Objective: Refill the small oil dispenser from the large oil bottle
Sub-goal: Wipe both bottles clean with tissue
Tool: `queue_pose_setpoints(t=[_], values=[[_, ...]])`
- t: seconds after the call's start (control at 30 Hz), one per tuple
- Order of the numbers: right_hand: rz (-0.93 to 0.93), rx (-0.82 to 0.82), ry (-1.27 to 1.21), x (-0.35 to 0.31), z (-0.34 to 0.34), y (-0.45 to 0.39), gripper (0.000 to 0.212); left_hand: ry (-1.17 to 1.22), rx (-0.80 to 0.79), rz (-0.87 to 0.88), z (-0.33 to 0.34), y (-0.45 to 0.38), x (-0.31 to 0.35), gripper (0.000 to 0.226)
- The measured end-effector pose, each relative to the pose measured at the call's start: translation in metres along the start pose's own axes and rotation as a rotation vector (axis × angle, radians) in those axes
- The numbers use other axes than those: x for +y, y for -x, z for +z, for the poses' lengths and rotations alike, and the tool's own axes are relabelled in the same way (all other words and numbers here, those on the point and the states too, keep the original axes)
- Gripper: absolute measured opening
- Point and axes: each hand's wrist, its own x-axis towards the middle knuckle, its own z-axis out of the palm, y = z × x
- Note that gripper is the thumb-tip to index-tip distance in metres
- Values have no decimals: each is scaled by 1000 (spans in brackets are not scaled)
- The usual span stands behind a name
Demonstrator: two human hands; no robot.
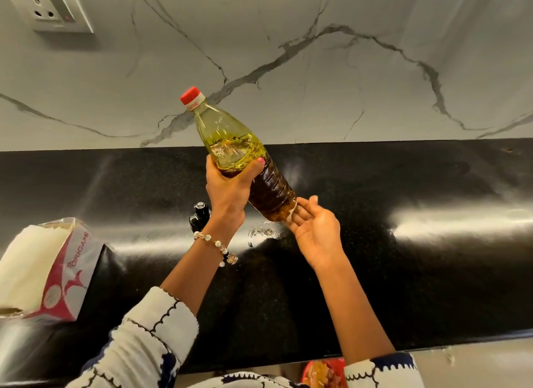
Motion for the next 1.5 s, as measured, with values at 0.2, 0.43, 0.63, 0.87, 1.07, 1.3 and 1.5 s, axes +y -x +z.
queue_pose_setpoints(t=[0.2,0.43,0.63,0.87,1.07,1.3,1.5], values=[[13,8,-67,11,1,-6,38,5,-36,-15,1,7,-2,65],[100,72,195,7,-21,5,19,-2,-27,-24,-2,10,-8,72],[49,226,83,-24,-52,11,17,-15,-78,-49,16,13,-24,68],[-20,442,-117,-46,-94,16,6,-245,-182,-4,56,23,-57,79],[116,454,74,-41,-114,23,38,-447,-330,76,86,32,-81,79],[214,398,158,-44,-114,25,20,-534,-373,132,101,40,-88,82],[260,147,179,-41,-102,27,47,-616,-515,77,94,39,-80,91]])
